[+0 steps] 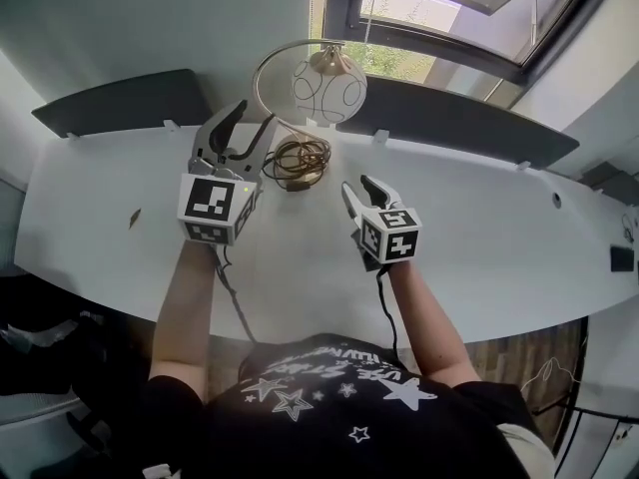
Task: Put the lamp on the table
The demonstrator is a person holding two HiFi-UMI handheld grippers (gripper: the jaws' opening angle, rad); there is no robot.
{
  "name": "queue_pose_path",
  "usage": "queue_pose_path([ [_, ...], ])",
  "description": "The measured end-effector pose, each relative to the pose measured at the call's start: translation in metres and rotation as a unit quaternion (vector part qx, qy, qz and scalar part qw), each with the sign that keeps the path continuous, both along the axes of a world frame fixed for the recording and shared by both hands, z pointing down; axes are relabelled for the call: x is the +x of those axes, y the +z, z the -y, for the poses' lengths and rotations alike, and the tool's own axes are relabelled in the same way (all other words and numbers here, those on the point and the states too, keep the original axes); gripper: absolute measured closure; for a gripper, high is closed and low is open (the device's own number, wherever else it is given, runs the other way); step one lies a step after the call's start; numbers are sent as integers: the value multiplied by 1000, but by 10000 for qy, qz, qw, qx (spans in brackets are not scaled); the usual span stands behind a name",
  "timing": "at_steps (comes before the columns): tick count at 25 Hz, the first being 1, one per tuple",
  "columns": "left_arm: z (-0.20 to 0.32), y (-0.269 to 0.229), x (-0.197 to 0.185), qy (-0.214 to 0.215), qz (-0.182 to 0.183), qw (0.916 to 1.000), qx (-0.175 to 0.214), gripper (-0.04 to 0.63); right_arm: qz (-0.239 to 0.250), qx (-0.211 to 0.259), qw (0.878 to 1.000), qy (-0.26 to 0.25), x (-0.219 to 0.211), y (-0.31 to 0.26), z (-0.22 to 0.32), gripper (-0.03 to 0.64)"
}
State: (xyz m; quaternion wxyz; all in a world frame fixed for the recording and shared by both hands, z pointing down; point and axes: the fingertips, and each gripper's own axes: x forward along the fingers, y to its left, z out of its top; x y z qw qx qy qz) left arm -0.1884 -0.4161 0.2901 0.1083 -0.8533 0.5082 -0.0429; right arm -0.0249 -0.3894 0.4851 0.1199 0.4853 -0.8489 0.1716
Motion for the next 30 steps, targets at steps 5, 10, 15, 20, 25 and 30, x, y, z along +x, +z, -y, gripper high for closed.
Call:
queue_pose_path([
  [5, -36, 13, 20, 16, -16, 9999, -123, 407, 14, 154, 9998, -84, 16, -13, -23, 466],
  [10, -70, 34, 46, -21, -159, 9992, -355, 430, -12, 361, 9992, -149, 42, -28, -45, 534],
  [15, -101, 59, 63, -71, -341, 9969, -702, 494, 32, 499, 9985, -221, 74, -40, -70, 598],
  [20, -131, 57, 90, -170, -437, 9963, -715, 553, 159, 499, 9980, -364, 105, -45, -101, 615],
  [25, -159, 57, 124, -220, -480, 9958, -746, 581, 178, 638, 9963, -545, 128, -53, -134, 615],
  [30, -190, 69, 158, -281, -610, 9930, -966, 588, 273, 719, 9958, -501, 161, -60, -165, 617],
])
